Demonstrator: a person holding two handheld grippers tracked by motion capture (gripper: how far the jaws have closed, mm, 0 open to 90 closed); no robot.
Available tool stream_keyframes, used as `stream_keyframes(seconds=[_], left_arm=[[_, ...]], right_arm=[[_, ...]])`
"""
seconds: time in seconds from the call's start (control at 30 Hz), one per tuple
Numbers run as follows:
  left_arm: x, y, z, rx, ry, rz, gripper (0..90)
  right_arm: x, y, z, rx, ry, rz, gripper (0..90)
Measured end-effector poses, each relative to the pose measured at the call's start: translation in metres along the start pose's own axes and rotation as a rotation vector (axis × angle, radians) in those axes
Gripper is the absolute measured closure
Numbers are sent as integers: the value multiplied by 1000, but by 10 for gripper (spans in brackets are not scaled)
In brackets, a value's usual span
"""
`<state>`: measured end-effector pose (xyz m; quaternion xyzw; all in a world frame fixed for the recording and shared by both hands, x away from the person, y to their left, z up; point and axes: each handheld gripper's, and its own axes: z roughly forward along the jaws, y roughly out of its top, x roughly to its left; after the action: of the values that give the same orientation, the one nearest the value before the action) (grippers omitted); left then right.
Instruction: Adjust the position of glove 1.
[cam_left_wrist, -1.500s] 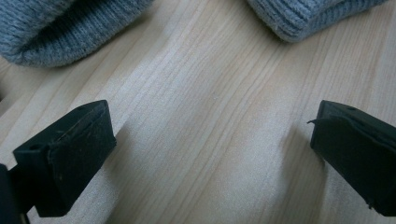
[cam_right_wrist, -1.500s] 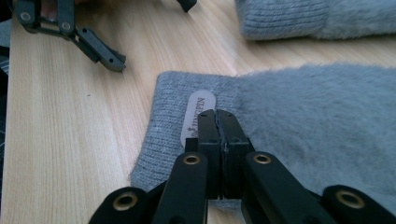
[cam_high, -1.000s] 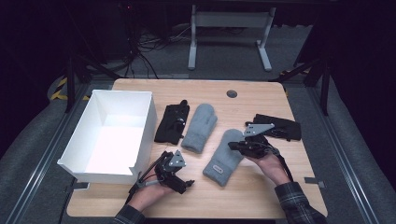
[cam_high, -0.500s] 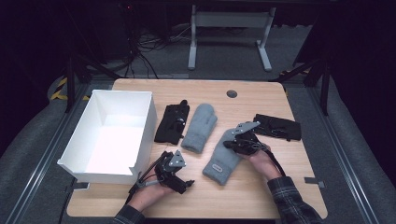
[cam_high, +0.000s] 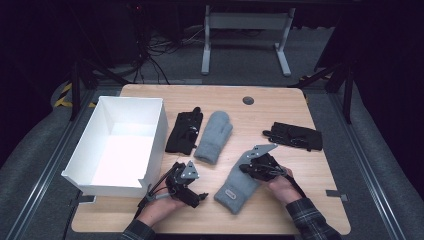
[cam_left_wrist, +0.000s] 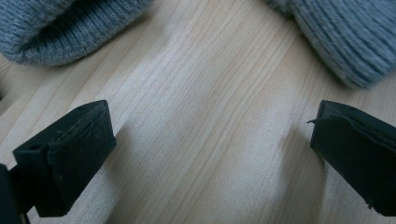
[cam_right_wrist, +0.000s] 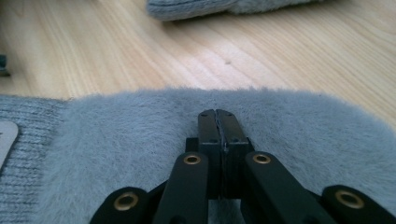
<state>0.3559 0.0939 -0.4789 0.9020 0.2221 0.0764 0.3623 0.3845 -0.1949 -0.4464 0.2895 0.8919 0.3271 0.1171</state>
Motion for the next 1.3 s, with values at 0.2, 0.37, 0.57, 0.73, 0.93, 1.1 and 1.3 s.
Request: stream_keyframes(seconds=[0.2, 0.37, 0.57, 0.73, 0.93, 1.1, 1.3], left_arm=[[0, 0, 0, 0, 1, -1, 0], [0, 0, 0, 1, 1, 1, 0], [0, 0, 0, 0, 2, -2, 0], [0, 0, 0, 0, 4, 0, 1], [0, 0, 0, 0, 7, 0, 1], [0, 0, 0, -1, 7, -1, 1], [0, 3, -7, 9, 6, -70, 102]], right_arm=[[-2, 1, -17, -102, -11, 26, 709], [-13, -11, -34, -142, -59, 73, 527], [-30, -37, -48, -128, -114, 126, 382], [-41, -57, -58, -136, -140, 167, 307], [-48, -86, -68, -139, -163, 209, 243], [-51, -106, -68, -107, -166, 212, 175], [-49, -113, -66, -110, -193, 192, 147]])
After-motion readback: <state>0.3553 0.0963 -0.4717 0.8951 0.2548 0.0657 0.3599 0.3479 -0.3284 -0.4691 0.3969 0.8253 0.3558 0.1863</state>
